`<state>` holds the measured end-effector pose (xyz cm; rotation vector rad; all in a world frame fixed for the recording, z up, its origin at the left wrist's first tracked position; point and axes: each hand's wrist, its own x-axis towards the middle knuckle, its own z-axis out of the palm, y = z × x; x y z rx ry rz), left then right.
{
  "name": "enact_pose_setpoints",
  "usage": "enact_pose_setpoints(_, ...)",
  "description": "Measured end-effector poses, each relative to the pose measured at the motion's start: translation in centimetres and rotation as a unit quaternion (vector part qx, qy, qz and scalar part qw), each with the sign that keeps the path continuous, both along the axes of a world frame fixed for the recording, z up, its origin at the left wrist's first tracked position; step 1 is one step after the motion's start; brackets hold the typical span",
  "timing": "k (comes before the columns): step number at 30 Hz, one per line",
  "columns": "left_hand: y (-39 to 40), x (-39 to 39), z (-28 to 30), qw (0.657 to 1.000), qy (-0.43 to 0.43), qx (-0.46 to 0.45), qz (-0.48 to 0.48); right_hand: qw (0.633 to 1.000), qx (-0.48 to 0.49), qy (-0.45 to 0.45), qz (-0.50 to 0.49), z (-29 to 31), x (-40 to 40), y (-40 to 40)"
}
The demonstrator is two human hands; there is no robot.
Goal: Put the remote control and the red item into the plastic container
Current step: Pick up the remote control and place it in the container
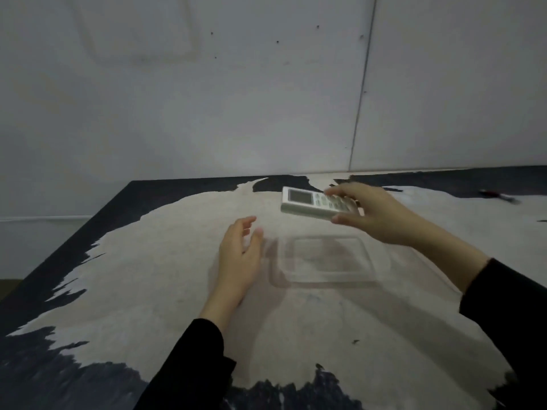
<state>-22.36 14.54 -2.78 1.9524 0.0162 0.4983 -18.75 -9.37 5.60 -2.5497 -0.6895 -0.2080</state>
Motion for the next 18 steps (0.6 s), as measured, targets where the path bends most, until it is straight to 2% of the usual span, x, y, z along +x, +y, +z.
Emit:
enact_pose_setpoints(2,-2.0,0.0,0.1,0.995,0.046,-0.082,-0.037,0.999,-0.030,0.011,-0.003,-1.0,-0.6,-1.0)
enact_pose_setpoints(4,-2.5,-0.1,-0.2,0.992,0.062,-0.098,-0.050,0.997,-0.071,0.027,-0.002,-2.3,-0.3,-1.1)
enact_pose_setpoints(7,-2.2,0.1,-0.5,0.993,0.071,-0.066,-0.074,0.992,-0.119,0.048,-0.001,-4.2,0.1,-0.4)
enact_pose_setpoints(9,-2.3,0.0,-0.6,0.993,0.073,-0.032,-0.088,0.992,-0.118,0.049,-0.005,-4.9,0.2,0.2)
enact_pose_setpoints(15,-2.3,0.0,-0.6,0.994,0.062,-0.037,-0.082,0.992,-0.126,0.004,-0.022,-5.6,0.7,1.4)
enact_pose_setpoints(18,-2.4,-0.1,-0.4,0.995,0.058,-0.036,-0.078,0.992,-0.122,0.009,-0.029,-5.4,0.7,1.5)
